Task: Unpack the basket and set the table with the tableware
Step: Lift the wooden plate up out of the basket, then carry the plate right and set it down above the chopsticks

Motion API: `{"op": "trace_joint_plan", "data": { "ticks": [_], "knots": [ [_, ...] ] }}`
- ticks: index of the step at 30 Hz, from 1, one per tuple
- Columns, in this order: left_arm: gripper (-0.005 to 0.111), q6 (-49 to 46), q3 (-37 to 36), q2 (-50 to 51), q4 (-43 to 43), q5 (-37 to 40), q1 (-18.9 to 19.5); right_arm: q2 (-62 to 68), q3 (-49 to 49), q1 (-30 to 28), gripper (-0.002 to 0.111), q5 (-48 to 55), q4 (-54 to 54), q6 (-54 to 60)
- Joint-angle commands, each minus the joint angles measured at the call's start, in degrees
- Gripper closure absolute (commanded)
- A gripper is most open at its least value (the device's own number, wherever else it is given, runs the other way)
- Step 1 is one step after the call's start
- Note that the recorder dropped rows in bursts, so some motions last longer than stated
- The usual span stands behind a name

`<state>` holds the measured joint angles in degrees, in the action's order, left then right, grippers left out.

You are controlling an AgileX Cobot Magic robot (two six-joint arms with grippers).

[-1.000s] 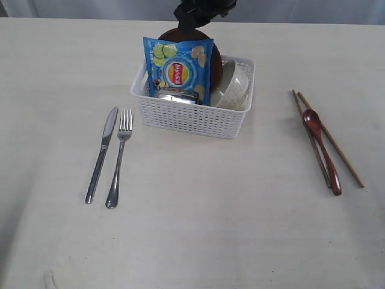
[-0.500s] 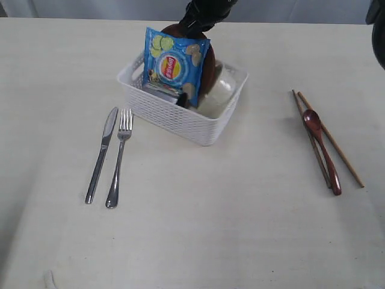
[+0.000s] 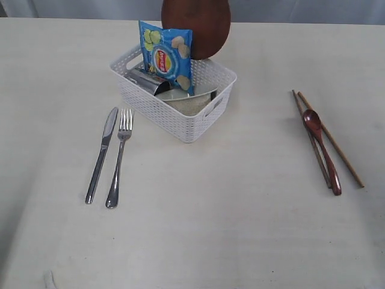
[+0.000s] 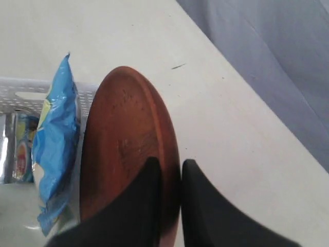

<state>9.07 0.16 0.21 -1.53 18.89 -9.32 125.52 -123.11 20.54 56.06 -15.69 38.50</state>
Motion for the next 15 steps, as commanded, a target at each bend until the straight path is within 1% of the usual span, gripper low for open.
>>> {"op": "trace_joint_plan", "data": {
  "ticks": [1,4,9,12,15],
  "knots": [
    [0.107,-0.03,-0.16,-0.21,-0.27,-0.63,0.06,-2.58,-0.44,-3.47,0.109,-0.22,-0.31,-0.57],
    [0.107,-0.03,-0.16,-0.21,-0.27,-0.63,0.06,-4.75,-0.44,-5.39,0.109,-0.31,-2.45,-0.75],
    [0.107,-0.03,-0.16,-0.21,-0.27,-0.63,0.06,-7.91,0.24,-9.42,0.109,-0.21,-2.45,-3.58],
    [0.107,-0.03,-0.16,-0.21,-0.27,-0.63,0.06,-8.59,2.73,-12.05,0.109,-0.47,-2.45,-3.85],
    [0.107,-0.03,-0.16,-0.21,-0.27,-0.63,0.06,-8.07,6.06,-15.39,0.109,-1.96,-2.59,-7.22]
  ]
}}
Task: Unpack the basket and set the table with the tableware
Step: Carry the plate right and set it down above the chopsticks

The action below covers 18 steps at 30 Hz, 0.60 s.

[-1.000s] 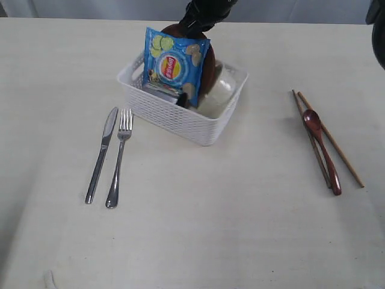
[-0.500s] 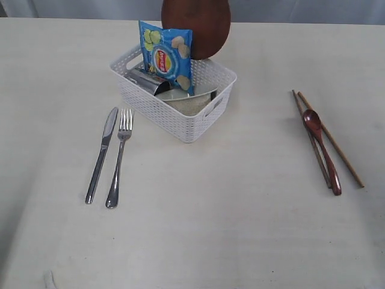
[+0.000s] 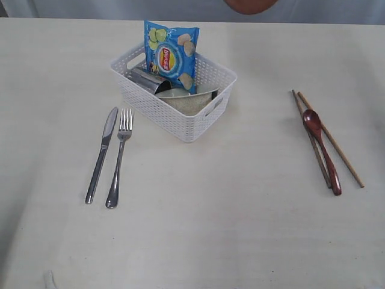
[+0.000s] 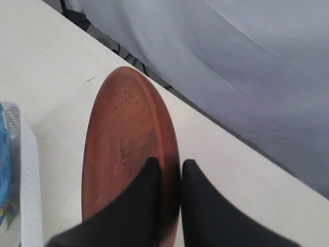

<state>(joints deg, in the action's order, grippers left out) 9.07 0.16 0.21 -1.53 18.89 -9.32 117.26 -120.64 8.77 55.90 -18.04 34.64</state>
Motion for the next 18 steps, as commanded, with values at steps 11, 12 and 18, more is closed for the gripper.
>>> {"op": "trace_joint_plan", "data": {
  "ticks": [11,12,18],
  "knots": [
    [0.107,-0.03,-0.16,-0.21,-0.27,-0.63,0.06,9.67,13.04,-18.0,0.109,-3.45,-19.69,-2.94],
    [0.107,-0.03,-0.16,-0.21,-0.27,-0.63,0.06,10.91,13.04,-18.93,0.109,-3.16,-21.35,-2.94],
    [0.107,-0.03,-0.16,-0.21,-0.27,-0.63,0.06,18.54,13.04,-21.57,0.109,-3.16,-28.58,-0.54]
  ]
}}
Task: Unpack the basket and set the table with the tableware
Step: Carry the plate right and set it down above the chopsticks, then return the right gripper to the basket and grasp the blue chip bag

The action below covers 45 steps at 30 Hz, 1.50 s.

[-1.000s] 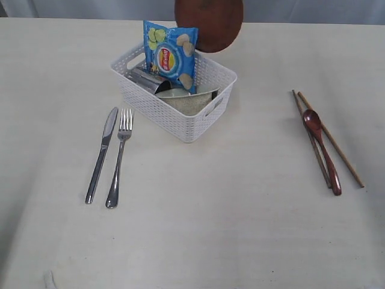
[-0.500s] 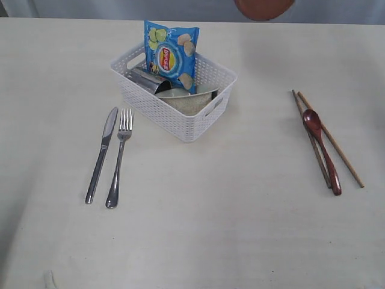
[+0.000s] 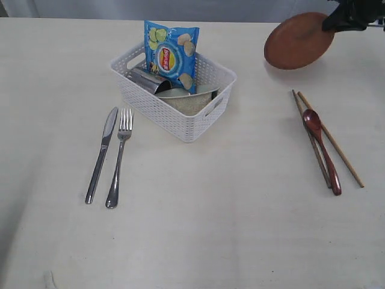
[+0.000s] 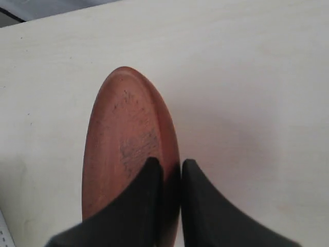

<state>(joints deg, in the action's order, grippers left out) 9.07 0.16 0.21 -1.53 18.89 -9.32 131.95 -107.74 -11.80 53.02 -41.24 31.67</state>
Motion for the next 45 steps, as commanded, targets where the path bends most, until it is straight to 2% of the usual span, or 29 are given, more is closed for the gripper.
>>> {"op": "trace_joint_plan", "data": {
  "ticks": [1,7,10,14,17,19,20,21,24,28,31,36,45],
  "knots": [
    [0.107,-0.03,-0.16,-0.21,-0.27,-0.63,0.06,4.82,0.14,-1.13,0.109,-0.39,-6.06,2.83],
    [0.107,-0.03,-0.16,-0.21,-0.27,-0.63,0.06,8.44,0.14,-1.37,0.106,-1.8,-6.26,2.81],
    [0.107,-0.03,-0.16,-0.21,-0.27,-0.63,0.06,8.2,-0.95,-2.22,0.09,-1.53,-6.16,2.62],
    [0.107,-0.03,-0.16,-0.21,-0.27,-0.63,0.06,6.9,-4.75,-5.35,0.059,3.05,-6.28,0.13],
    [0.107,-0.03,-0.16,-0.21,-0.27,-0.63,0.06,4.05,-6.96,-6.92,0.058,6.91,-10.03,-0.32],
    [0.107,-0.03,-0.16,-0.21,-0.27,-0.63,0.06,1.59,-6.96,-6.65,0.058,9.89,-18.87,4.71],
    [0.107,-0.03,-0.16,-0.21,-0.27,-0.63,0.06,0.14,-6.96,-4.95,0.06,11.87,-24.18,7.85],
    [0.107,-0.03,-0.16,-0.21,-0.27,-0.63,0.06,-0.6,-6.96,-3.69,0.06,12.41,-25.06,8.3],
    [0.107,-0.03,-0.16,-0.21,-0.27,-0.63,0.06,-3.1,-6.96,5.07,0.06,13.36,-22.87,8.85],
    [0.107,-0.03,-0.16,-0.21,-0.27,-0.63,0.06,-3.93,-6.96,19.0,0.06,10.97,-10.33,8.4],
    [0.107,-0.03,-0.16,-0.21,-0.27,-0.63,0.06,-3.92,-6.96,26.23,0.057,8.48,0.25,4.96],
    [0.107,-0.03,-0.16,-0.21,-0.27,-0.63,0.06,-3.92,-6.96,29.26,0.044,6.33,3.62,2.84],
    [0.107,-0.03,-0.16,-0.21,-0.27,-0.63,0.06,-3.71,-6.96,30.6,0.045,4.13,3.16,2.67]
  ]
}}
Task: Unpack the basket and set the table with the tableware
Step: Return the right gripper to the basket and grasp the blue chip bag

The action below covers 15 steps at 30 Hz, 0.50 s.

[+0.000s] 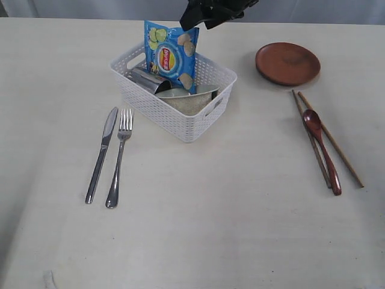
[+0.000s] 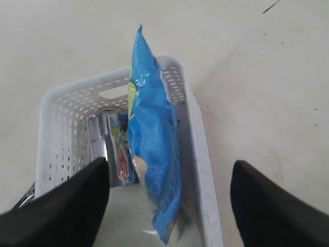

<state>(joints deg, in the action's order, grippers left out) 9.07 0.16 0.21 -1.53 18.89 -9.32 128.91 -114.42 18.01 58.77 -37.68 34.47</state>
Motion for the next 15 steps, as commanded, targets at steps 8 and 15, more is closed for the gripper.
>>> {"op": "trace_joint_plan", "data": {
  "ticks": [8,15],
  "knots": [
    [0.107,-0.03,-0.16,-0.21,-0.27,-0.63,0.06,0.82,-0.27,2.74,0.051,-1.99,-0.56,-0.12],
    [0.107,-0.03,-0.16,-0.21,-0.27,-0.63,0.06,0.93,-0.27,2.74,0.072,-2.79,0.68,-0.23]
  ]
}}
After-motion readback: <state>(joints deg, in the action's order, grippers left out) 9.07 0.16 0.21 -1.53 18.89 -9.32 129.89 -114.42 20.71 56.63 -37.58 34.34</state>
